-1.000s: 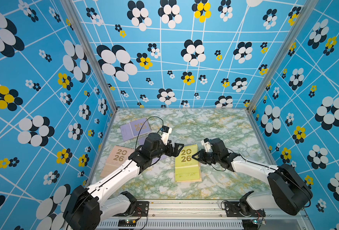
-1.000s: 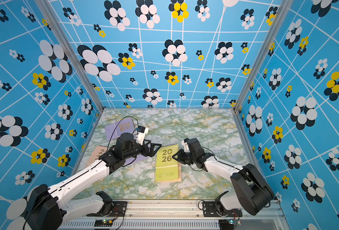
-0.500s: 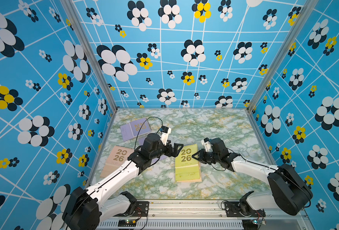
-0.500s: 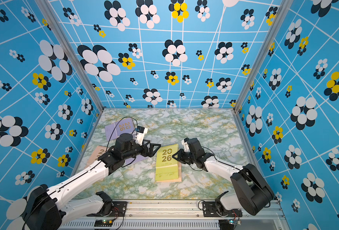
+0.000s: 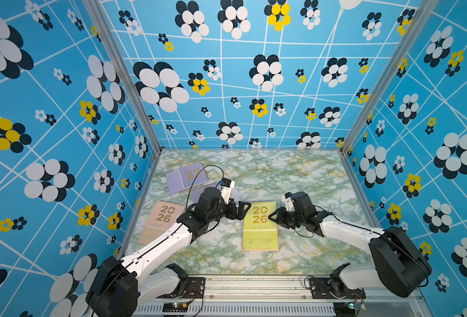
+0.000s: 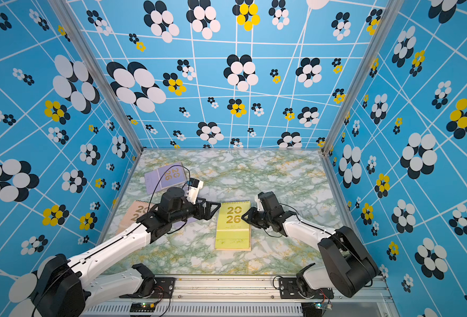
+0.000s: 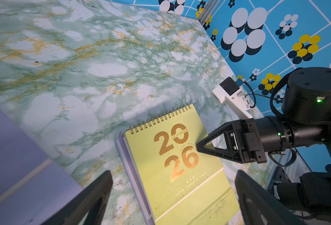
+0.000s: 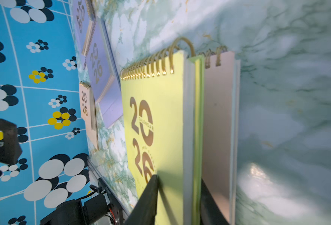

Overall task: Stack the calendars
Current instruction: Place the calendar at the calendar, then adjust the calendars at the calendar.

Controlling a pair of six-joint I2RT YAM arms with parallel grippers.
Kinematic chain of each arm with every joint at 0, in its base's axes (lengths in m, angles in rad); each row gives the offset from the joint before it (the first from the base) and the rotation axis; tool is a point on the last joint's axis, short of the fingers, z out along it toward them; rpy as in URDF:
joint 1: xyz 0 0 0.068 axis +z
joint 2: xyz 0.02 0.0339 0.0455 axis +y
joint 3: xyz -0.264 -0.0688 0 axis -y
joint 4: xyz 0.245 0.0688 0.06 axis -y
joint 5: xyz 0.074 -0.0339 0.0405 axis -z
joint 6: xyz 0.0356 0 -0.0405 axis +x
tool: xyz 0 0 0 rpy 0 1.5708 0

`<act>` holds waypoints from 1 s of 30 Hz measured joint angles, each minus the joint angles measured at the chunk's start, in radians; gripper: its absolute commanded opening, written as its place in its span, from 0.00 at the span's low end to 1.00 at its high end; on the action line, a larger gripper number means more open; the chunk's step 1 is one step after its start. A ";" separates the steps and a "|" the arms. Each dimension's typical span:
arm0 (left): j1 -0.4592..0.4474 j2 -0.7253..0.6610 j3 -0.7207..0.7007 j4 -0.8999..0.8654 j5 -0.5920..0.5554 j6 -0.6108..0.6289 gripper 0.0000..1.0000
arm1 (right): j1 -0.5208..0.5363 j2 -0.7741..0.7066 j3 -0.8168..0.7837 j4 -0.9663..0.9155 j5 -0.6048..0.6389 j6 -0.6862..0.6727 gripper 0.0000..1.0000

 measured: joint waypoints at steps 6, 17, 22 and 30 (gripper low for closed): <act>0.000 0.010 -0.002 0.003 -0.007 -0.004 0.99 | -0.002 0.006 0.004 -0.050 0.021 -0.026 0.50; -0.008 0.107 -0.007 0.047 -0.021 -0.034 1.00 | -0.002 0.006 0.057 -0.185 0.086 -0.080 0.62; -0.062 0.111 -0.040 0.087 -0.026 -0.053 1.00 | -0.002 0.006 0.085 -0.242 0.121 -0.093 0.66; -0.150 0.117 -0.103 0.089 -0.069 -0.083 1.00 | -0.002 0.045 0.152 -0.272 0.142 -0.106 0.72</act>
